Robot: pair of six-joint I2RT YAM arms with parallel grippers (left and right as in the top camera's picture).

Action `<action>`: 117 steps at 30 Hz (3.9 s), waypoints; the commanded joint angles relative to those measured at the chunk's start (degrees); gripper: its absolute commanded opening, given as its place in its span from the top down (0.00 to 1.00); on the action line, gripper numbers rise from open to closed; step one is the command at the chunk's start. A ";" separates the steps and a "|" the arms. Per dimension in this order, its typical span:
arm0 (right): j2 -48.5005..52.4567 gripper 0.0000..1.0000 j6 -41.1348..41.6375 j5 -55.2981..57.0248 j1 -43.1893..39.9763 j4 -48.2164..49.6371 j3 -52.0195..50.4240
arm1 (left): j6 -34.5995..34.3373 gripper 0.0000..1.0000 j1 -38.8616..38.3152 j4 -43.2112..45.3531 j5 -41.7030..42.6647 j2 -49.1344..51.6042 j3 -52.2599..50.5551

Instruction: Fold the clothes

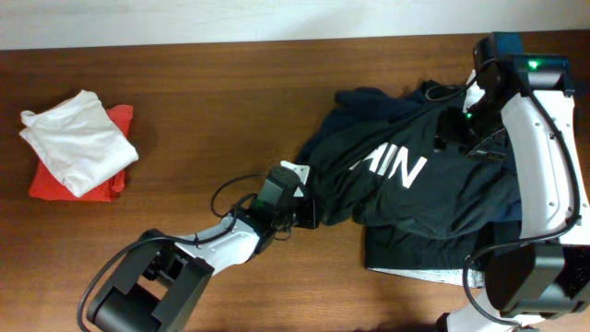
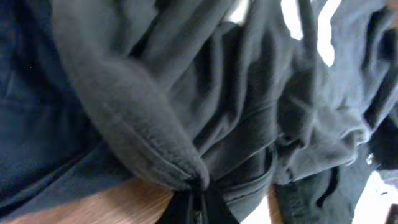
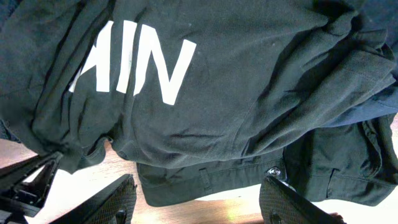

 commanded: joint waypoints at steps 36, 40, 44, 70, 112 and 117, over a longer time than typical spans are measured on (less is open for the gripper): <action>1.95 0.82 -8.57 -16.41 10.19 59.71 -47.28 | 9.75 1.00 43.58 -38.58 -4.59 -16.48 19.21; 10.99 0.83 2.99 3.28 3.65 53.92 -47.25 | 9.75 1.00 43.58 -39.08 -4.61 -16.48 19.21; 11.19 0.91 11.26 9.99 -16.22 41.92 -43.39 | 9.77 1.00 43.60 -40.02 -4.66 -16.48 19.21; 7.45 0.62 -13.46 -12.59 -10.21 18.84 -18.91 | 13.62 0.59 47.41 -20.59 -15.17 -13.33 28.70; 3.50 0.76 16.04 27.85 -30.36 10.47 0.57 | 10.29 0.01 26.99 -53.20 0.44 -12.48 6.12; 3.50 0.71 7.93 9.66 -32.30 10.38 0.59 | 10.32 0.01 26.97 -53.09 0.44 -12.48 6.12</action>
